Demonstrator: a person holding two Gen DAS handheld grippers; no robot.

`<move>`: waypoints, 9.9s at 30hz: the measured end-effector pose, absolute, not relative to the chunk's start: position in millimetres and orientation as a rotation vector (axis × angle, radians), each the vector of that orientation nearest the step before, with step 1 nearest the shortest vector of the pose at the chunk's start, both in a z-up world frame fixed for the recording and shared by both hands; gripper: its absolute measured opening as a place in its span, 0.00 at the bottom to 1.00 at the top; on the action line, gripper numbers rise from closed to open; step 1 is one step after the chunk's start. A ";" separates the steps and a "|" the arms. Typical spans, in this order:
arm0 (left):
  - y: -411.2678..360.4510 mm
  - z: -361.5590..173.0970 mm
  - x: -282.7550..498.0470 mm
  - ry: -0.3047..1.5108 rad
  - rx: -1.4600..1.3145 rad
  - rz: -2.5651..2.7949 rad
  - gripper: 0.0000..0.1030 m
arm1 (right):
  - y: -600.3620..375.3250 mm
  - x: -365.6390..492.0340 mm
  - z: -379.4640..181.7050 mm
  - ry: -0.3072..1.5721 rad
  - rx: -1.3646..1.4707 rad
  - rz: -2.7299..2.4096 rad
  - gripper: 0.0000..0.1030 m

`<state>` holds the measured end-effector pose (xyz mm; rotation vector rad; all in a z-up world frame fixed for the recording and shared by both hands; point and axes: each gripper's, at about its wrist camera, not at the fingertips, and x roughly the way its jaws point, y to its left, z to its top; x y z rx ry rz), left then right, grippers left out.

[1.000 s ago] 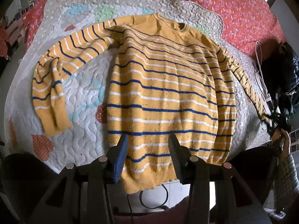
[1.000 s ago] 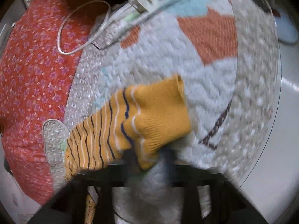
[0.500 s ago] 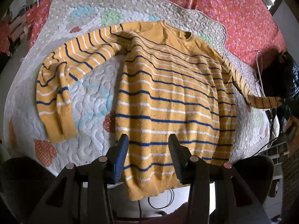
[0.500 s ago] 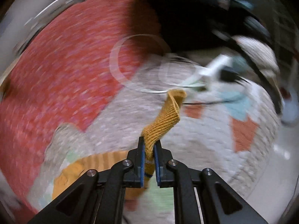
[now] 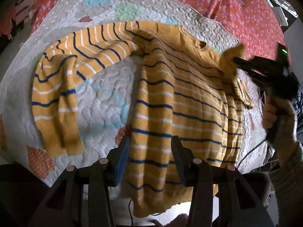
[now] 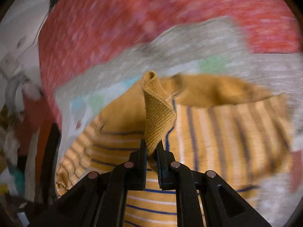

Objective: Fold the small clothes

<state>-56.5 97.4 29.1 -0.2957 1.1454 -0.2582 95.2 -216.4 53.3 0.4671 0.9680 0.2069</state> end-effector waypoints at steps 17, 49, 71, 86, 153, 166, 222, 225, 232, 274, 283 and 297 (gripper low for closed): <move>89.2 57.8 60.5 1.064 -0.424 -0.312 0.60 | -164.2 94.5 28.9 0.980 0.462 0.418 0.61; 20.2 33.7 164.5 1.098 -0.049 -0.081 0.08 | -373.8 75.7 -20.6 0.829 0.730 0.008 0.13; 8.5 -10.3 189.9 1.150 0.038 -0.017 0.10 | -288.2 49.7 -23.1 0.851 -0.219 -0.079 0.53; 0.0 -15.3 184.2 1.133 0.075 -0.032 0.12 | -420.9 38.1 -34.1 0.893 0.643 -0.251 0.78; 342.5 11.9 31.4 0.893 -0.591 0.328 0.41 | -102.3 118.2 133.6 0.989 0.174 0.228 0.08; 251.0 12.1 60.3 0.931 -0.360 0.132 0.41 | -277.2 169.4 16.9 1.128 0.003 -0.367 0.18; 169.9 10.6 -44.5 1.018 -0.414 -0.257 0.56 | -149.7 -8.7 48.1 1.088 0.363 0.227 0.50; 129.0 -8.5 -61.8 1.116 -0.326 -0.329 0.56 | -232.8 -57.5 39.4 1.063 0.439 0.001 0.57; 85.6 -30.3 -100.8 1.195 -0.170 -0.329 0.67 | -311.2 -139.3 -29.0 1.142 0.690 -0.187 0.67; 58.6 80.6 41.0 1.033 -0.109 -0.298 0.44 | -295.1 35.1 46.2 0.956 0.481 0.053 0.25; 25.6 -15.5 189.4 1.235 -0.039 -0.131 0.44 | -341.2 111.0 -22.1 1.084 0.508 0.025 0.16; 121.1 24.7 69.4 1.216 -0.392 -0.223 0.48 | -394.5 -14.4 1.5 0.979 0.768 -0.134 0.55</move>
